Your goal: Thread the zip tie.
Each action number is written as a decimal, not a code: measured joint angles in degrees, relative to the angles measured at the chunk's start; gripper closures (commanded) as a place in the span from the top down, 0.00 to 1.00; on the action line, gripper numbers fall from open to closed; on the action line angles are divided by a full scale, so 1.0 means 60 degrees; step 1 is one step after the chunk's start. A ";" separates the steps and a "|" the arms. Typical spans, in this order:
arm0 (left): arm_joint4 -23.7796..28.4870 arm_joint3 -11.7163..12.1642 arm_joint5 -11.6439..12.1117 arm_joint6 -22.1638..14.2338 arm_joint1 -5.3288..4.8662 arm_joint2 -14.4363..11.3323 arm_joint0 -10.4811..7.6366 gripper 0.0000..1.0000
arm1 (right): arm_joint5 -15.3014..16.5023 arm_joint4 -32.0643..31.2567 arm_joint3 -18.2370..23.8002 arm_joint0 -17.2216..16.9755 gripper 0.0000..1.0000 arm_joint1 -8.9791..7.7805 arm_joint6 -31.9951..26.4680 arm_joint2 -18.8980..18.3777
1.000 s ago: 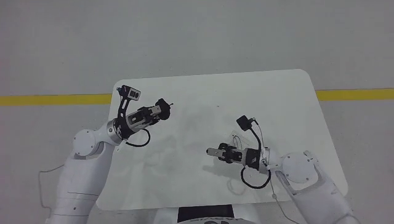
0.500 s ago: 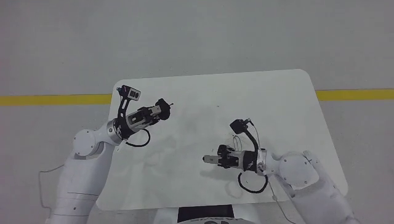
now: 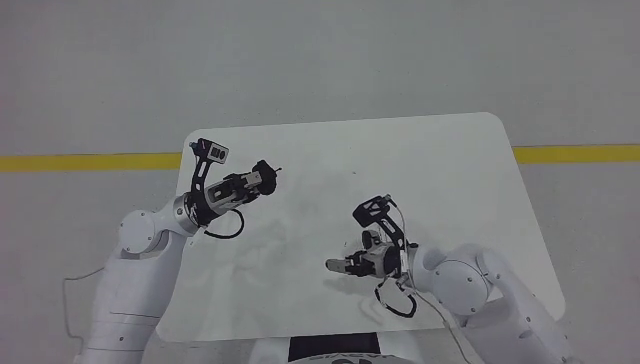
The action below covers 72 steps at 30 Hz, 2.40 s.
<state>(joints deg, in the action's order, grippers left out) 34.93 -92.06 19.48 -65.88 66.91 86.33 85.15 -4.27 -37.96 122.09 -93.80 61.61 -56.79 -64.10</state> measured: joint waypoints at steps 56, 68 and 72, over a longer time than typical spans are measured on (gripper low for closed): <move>0.0000 0.0000 0.0000 0.0000 0.0000 0.0000 0.0000 0.00 | -0.2537 -0.3442 -0.1785 0.2670 1.00 0.0588 -0.2957 0.1779; 0.0000 0.0000 0.0000 0.0000 0.0000 0.0000 0.0000 0.00 | -0.2535 -0.3239 -0.2230 0.2908 1.00 0.0958 -0.3712 0.1705; 0.0000 0.0000 0.0000 0.0000 0.0000 0.0000 0.0000 0.00 | -0.2531 -0.3216 -0.2445 0.2817 1.00 0.0968 -0.3396 0.1640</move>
<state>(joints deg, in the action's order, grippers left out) 34.93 -92.06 19.48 -65.88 66.91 86.33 85.15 -19.45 -57.26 107.42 -76.90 67.42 -77.17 -54.26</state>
